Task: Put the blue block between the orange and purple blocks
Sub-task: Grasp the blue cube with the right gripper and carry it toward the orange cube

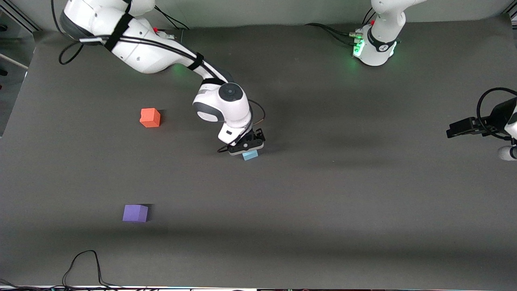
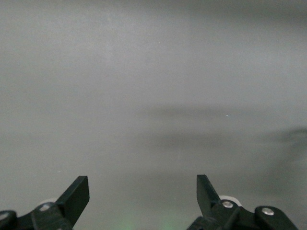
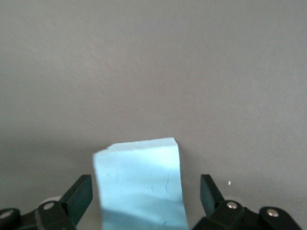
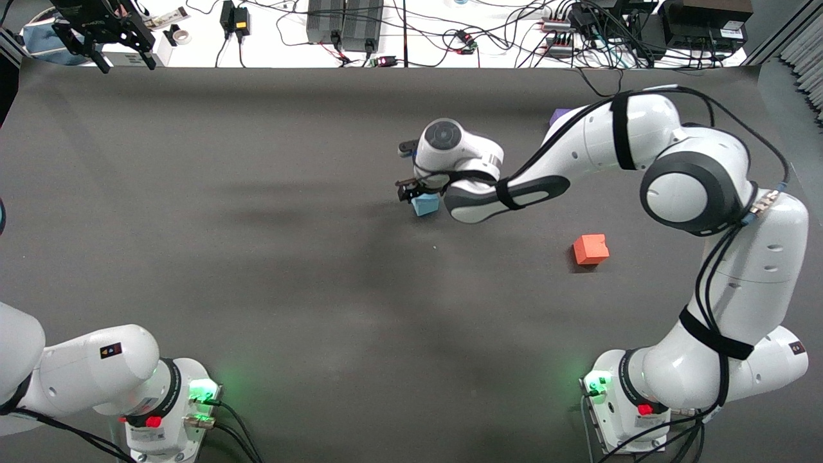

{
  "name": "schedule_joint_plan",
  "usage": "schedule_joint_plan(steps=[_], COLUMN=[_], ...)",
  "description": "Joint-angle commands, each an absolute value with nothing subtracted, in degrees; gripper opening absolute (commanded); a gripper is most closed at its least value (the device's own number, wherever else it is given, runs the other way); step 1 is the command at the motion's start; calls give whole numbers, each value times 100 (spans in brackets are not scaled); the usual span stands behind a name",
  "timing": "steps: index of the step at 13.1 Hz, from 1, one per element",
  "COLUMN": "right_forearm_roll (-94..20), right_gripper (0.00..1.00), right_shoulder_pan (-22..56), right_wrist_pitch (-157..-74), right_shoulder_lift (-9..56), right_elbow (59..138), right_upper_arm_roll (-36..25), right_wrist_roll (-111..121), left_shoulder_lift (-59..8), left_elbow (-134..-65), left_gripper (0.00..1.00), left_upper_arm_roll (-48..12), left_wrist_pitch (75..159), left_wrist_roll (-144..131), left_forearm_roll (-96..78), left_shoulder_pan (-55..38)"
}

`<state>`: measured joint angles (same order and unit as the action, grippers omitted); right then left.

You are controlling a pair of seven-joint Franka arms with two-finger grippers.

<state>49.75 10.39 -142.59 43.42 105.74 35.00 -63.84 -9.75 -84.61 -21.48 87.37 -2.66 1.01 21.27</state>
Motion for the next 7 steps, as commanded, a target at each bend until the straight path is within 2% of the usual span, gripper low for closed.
schedule_joint_plan(steps=[1, 2, 3, 5, 7], right_forearm_roll=[5458, 5458, 5397, 5301, 4732], right_gripper=[46, 24, 21, 21, 21], right_shoulder_pan=[941, 906, 870, 739, 415], right_wrist_pitch=[-14335, -14326, -14283, -14055, -13756], right_shoulder_lift=[4526, 4518, 4465, 4395, 4019], right_elbow=[10547, 10547, 10529, 10512, 10546], right_upper_arm_roll=[3577, 3586, 3595, 3743, 3980], right_wrist_roll=[-6855, -6829, -6812, -6777, -6550], left_shoulder_lift=[-712, -608, -511, -413, -404], left_elbow=[-8771, -8893, -9008, -9123, -9114], left_gripper=[100, 100, 100, 100, 100], left_upper_arm_roll=[-2162, -2066, -1656, -594, 128], left_wrist_pitch=[8842, 8929, 8991, 8991, 8939], left_wrist_roll=[-167, -158, -158, -150, -141], left_forearm_roll=[228, 246, 255, 237, 237], left_shoulder_pan=[2066, 1900, 1446, 348, -488])
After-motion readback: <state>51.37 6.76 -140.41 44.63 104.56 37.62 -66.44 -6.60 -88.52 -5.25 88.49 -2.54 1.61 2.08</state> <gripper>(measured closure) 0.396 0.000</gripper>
